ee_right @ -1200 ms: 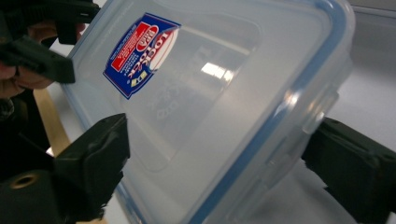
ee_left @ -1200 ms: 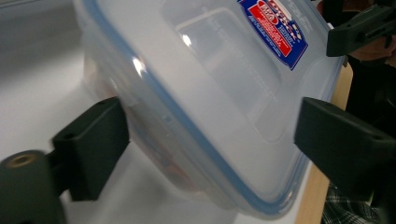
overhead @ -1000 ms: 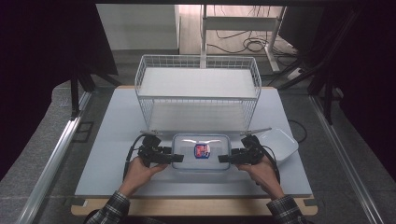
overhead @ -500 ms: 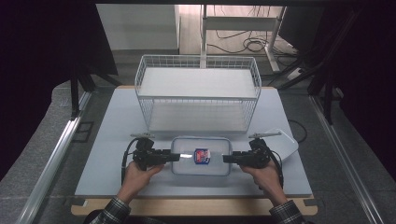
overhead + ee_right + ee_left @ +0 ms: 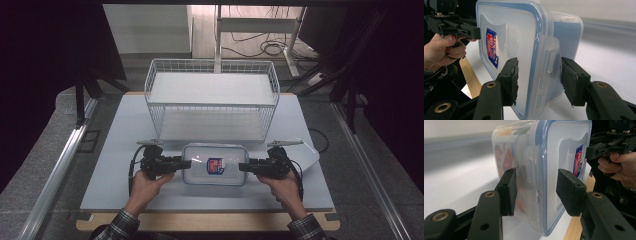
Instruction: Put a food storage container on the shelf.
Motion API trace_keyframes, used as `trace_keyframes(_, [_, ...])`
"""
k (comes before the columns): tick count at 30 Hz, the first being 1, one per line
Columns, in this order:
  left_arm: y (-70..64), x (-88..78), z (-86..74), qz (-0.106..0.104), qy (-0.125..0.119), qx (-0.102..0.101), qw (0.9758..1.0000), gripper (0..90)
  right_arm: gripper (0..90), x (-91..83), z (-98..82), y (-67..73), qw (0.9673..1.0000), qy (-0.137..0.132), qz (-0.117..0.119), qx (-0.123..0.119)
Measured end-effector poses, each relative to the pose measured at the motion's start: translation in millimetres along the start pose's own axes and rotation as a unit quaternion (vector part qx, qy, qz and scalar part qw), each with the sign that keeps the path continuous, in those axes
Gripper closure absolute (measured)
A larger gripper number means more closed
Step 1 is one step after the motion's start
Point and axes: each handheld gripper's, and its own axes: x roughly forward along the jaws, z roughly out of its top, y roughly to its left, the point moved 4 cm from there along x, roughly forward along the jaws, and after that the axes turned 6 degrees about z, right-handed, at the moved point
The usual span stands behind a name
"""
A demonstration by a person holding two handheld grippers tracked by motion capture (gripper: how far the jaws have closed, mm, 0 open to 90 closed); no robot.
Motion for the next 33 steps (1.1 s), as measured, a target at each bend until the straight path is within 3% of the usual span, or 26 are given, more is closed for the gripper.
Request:
trace_keyframes(14, [-8.9,-20.3,31.8,0.005,-0.036,0.021,0.9991,52.2,50.4,-10.7,36.5,16.6,0.9991,-0.024,-0.002,-0.035])
trace_keyframes(33, [-20.4,-53.8,103.0,0.016,-0.073,0.042,0.9963,52.2,50.4,-27.3,109.3,40.0,0.9961,-0.054,-0.005,-0.069])
